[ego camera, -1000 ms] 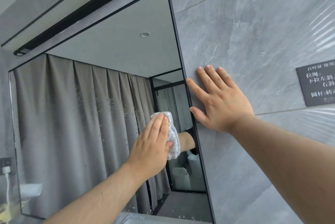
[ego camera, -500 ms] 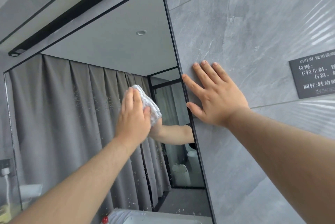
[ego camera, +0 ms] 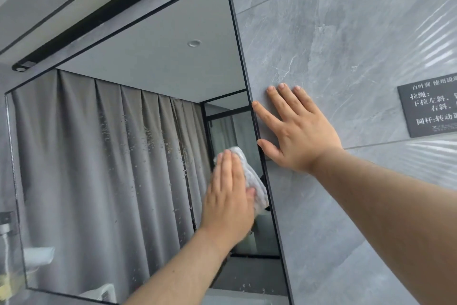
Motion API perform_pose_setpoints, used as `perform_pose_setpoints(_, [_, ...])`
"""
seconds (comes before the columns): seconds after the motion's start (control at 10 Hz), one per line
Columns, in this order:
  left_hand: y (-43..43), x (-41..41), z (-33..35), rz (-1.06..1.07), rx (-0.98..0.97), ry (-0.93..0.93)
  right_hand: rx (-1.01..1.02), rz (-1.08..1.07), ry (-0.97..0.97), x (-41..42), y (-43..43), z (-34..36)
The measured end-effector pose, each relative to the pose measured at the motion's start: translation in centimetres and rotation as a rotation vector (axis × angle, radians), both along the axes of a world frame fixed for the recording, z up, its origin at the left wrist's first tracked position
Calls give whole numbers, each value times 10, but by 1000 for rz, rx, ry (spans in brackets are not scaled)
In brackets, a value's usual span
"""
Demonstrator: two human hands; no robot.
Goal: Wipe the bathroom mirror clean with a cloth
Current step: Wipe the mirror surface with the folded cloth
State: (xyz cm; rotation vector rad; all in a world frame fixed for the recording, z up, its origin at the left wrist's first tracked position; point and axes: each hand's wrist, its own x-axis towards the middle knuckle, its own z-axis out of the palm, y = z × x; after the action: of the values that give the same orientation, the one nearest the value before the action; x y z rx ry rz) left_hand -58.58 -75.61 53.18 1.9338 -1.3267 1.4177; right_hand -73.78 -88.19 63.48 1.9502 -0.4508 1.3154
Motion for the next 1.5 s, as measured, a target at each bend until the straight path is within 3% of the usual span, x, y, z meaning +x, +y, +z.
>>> perform_pose_setpoints(0.4, [51,88,88,66,-442,534,-1,-4,0,1,0,0])
perform_pose_setpoints(0.6, [36,58,62,4,-337,393,-2,-12,2,0,-1,0])
perform_pose_setpoints(0.7, [23,31,33,-39,-148,238,-1,-9,1,1,-1,0])
perform_pose_setpoints(0.9, [0,7,1,-32,104,-248,-3,-2,-2,0,0,0])
perform_pose_setpoints(1.0, [0,8,17,-35,113,-279,-4,8,-10,1,0,-1])
perform_pose_setpoints(1.1, [-3,11,57,-19,7,-189,-8,10,-14,1,0,-1])
perform_pose_setpoints(1.3, [10,31,164,1,-256,144,-5,5,-10,1,0,-1])
perform_pose_setpoints(1.4, [18,36,189,14,-292,169,2,2,-9,1,0,0])
perform_pose_setpoints(1.5, [20,29,173,-23,-179,98,4,1,-5,1,0,-1])
